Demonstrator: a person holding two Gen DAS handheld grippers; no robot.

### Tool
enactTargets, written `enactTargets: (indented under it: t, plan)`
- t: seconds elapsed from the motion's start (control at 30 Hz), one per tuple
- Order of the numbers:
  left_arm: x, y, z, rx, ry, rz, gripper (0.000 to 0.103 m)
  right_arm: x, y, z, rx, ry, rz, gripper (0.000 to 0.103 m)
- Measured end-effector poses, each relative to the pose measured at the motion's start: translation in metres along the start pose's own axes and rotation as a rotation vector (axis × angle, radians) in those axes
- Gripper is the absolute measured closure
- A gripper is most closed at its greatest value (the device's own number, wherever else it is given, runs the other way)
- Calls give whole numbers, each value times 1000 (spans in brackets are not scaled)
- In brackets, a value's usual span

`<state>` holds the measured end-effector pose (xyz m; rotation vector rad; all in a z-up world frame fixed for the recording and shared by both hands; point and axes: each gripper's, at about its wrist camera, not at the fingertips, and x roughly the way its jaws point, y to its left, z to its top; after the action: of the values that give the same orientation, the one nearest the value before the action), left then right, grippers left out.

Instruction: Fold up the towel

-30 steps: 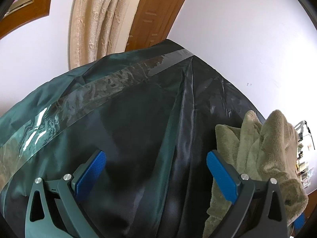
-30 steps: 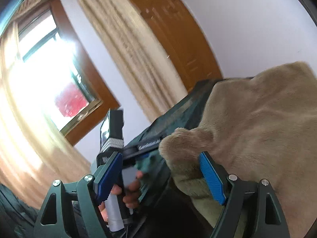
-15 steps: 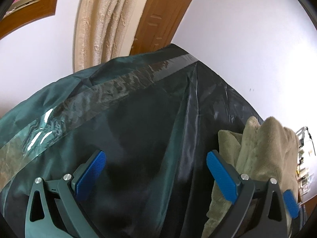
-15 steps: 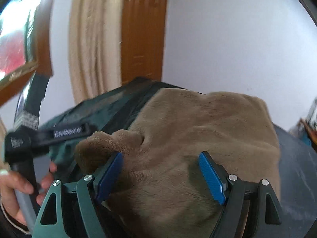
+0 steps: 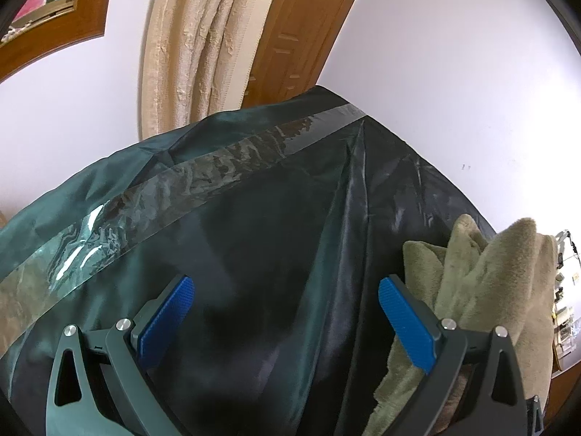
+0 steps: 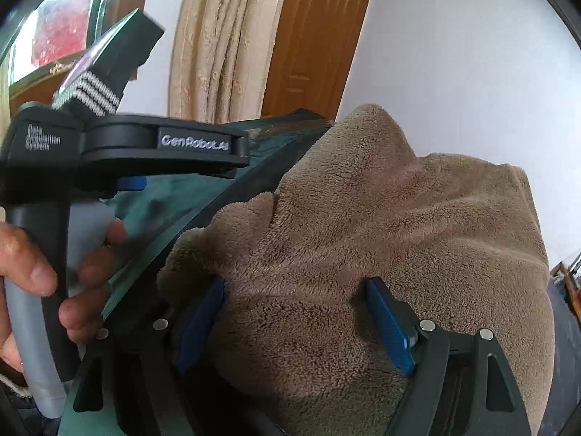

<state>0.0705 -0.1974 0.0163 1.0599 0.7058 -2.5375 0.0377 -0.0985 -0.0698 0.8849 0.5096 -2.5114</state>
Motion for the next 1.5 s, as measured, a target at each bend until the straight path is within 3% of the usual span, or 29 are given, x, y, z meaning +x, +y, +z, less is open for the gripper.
enactTargets:
  t: [0.2,0.3,0.4,0.53,0.77,0.9,0.97,1.1,1.27,1.33,1.5]
  plan:
    - [-3,-12,-6,72,9,-27,1,-41,-25,-1,130,-77,79,21]
    - [-27,-13,-9,83,10,-88,1,-80,-50,-18,201,-134,23,21]
    - [-62,-28,-6,145,-62,-141,1,-108,-84,-38,291,-156,-56,21]
    - [-92,-67,-16,321,-119,-224,1,-131,-112,-59,379,-149,-132,21]
    - [-74,-128,-52,581,-63,-257,1,-132,-111,-78,323,-90,-174,21]
    - [-31,-127,-59,552,49,-163,1,-124,-115,-90,310,-20,-197,20]
    - [-17,-121,-60,514,102,-173,0,-115,-121,-97,320,32,-175,15]
    - [-16,-123,-68,559,53,-151,0,-104,-120,-100,319,68,-139,13]
    - [-10,-120,-60,521,101,-196,0,-102,-120,-102,300,64,-127,10]
    - [-14,-117,-55,522,112,-205,0,-104,-121,-102,298,52,-124,10]
    - [-44,-128,-37,551,26,-201,0,-127,-114,-91,268,-55,-138,10]
